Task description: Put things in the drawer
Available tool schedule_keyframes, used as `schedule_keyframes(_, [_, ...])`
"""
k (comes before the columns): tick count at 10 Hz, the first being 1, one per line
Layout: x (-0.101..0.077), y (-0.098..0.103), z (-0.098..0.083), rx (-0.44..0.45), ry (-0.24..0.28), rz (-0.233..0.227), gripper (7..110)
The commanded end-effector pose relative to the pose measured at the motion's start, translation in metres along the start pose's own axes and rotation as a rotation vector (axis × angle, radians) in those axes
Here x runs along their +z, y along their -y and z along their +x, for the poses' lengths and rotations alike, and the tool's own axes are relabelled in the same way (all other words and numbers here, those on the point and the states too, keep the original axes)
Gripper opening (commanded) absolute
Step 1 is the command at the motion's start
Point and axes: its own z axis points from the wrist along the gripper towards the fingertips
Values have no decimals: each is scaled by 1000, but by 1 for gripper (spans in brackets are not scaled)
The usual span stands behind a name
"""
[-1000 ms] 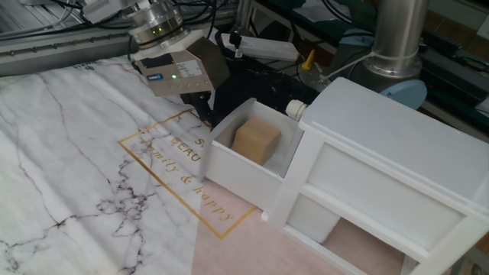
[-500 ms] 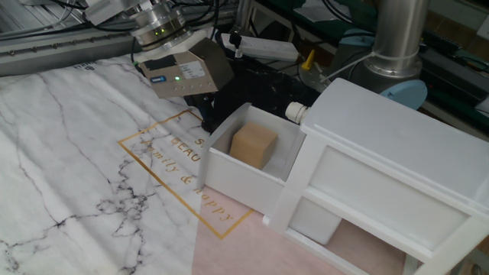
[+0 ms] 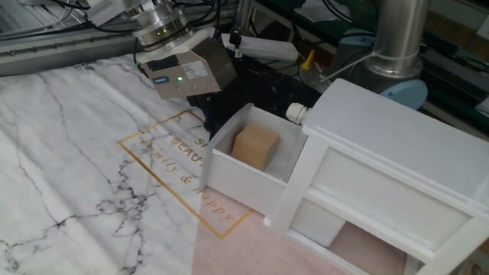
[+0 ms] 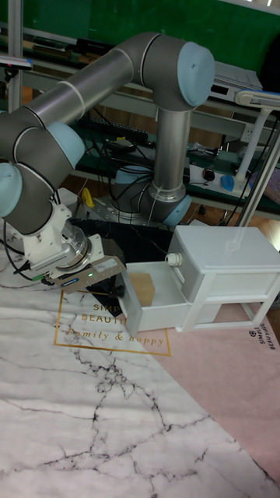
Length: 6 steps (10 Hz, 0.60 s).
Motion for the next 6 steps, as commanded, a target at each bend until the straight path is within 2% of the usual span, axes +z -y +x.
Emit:
schedule_keyframes(1, [1,-9,-1,5,8,-18,7])
schedule_keyframes(6, [16,-12,-2,19,11,-5,7])
